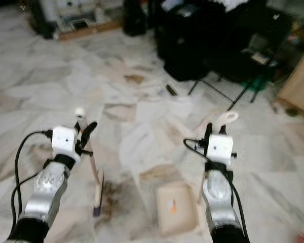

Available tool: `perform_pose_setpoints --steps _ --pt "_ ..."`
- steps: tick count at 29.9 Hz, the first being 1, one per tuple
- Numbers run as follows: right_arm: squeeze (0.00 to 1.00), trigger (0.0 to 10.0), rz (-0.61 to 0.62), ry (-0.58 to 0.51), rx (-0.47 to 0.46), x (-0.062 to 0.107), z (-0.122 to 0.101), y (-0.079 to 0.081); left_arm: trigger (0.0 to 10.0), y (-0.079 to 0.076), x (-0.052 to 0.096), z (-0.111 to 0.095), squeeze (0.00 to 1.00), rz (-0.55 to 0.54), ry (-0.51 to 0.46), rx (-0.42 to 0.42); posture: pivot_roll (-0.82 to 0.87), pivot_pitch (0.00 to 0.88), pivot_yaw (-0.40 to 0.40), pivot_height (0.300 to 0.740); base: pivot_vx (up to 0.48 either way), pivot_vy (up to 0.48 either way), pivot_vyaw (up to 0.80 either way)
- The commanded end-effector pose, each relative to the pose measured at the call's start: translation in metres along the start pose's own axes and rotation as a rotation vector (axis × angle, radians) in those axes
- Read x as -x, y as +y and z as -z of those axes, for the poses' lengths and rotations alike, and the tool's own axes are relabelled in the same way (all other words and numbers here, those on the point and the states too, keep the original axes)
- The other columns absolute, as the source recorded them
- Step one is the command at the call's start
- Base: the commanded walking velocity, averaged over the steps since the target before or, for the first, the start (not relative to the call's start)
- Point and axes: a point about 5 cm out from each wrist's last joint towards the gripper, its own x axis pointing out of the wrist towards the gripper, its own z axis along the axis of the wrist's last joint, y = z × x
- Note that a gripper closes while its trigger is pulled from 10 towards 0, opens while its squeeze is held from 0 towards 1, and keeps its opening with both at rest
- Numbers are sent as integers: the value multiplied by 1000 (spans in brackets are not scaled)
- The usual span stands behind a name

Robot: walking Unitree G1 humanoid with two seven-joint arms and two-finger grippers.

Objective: Sweep floor

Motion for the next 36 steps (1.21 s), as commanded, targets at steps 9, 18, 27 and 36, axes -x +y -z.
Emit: perform_pose_setpoints --steps 9,18,27,36 --pt "0 10000 -5 -54 -11 -5 -11 3 10000 1 -3 -9 0 -5 -49 -9 -31 57 25 740 198 0 0" --pt "0 10000 -13 -61 -2 -6 -13 3 10000 2 -3 -8 0 -10 -45 -5 -31 49 22 740 0 0 501" --pt "0 10000 -13 -56 -8 -6 -12 3 10000 8 2 1 0 -48 -17 15 -33 49 21 740 0 0 382" --pt "0 10000 -10 -44 -14 -4 -9 3 10000 10 5 3 0 -56 -8 16 -30 57 22 740 0 0 0"
